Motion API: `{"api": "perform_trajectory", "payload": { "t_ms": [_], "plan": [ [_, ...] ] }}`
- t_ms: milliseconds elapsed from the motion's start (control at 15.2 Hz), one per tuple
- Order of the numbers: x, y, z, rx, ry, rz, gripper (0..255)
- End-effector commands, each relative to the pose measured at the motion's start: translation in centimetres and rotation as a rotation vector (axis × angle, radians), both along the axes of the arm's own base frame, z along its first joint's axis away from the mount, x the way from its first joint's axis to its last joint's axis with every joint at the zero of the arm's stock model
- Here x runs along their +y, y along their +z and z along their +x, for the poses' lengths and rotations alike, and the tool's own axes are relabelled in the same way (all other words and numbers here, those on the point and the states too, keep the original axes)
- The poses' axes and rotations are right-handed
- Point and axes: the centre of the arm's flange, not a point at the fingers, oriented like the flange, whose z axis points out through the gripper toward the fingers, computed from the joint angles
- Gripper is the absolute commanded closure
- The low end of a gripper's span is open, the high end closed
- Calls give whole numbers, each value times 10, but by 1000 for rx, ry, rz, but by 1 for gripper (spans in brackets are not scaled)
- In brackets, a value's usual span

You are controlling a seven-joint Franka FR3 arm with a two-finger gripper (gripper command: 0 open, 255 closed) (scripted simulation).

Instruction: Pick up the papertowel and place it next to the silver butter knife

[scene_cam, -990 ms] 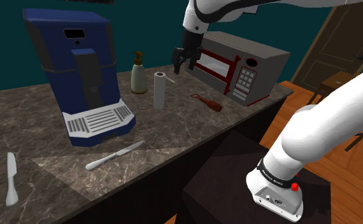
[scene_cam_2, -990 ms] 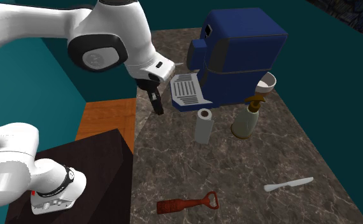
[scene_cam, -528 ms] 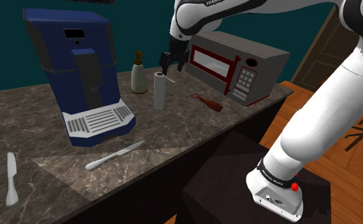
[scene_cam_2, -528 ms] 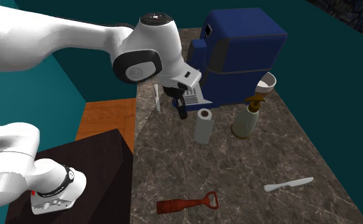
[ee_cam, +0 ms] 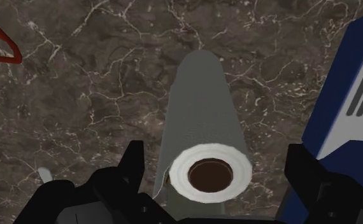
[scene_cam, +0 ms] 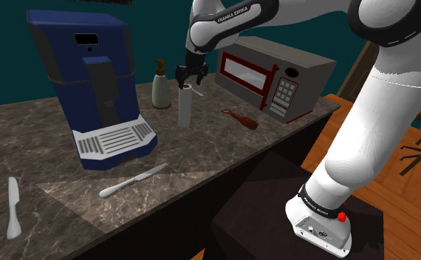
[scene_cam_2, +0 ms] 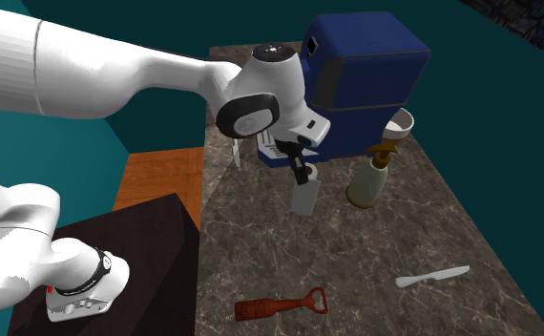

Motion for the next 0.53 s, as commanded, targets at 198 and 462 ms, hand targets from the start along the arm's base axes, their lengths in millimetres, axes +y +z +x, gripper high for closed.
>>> {"api": "perform_trajectory", "payload": {
  "t_ms": [198, 462],
  "plan": [
    [-2, -27, 8, -1, -1, 0, 0],
    [-2, -30, 8, -1, -1, 0, 0]
  ]
}}
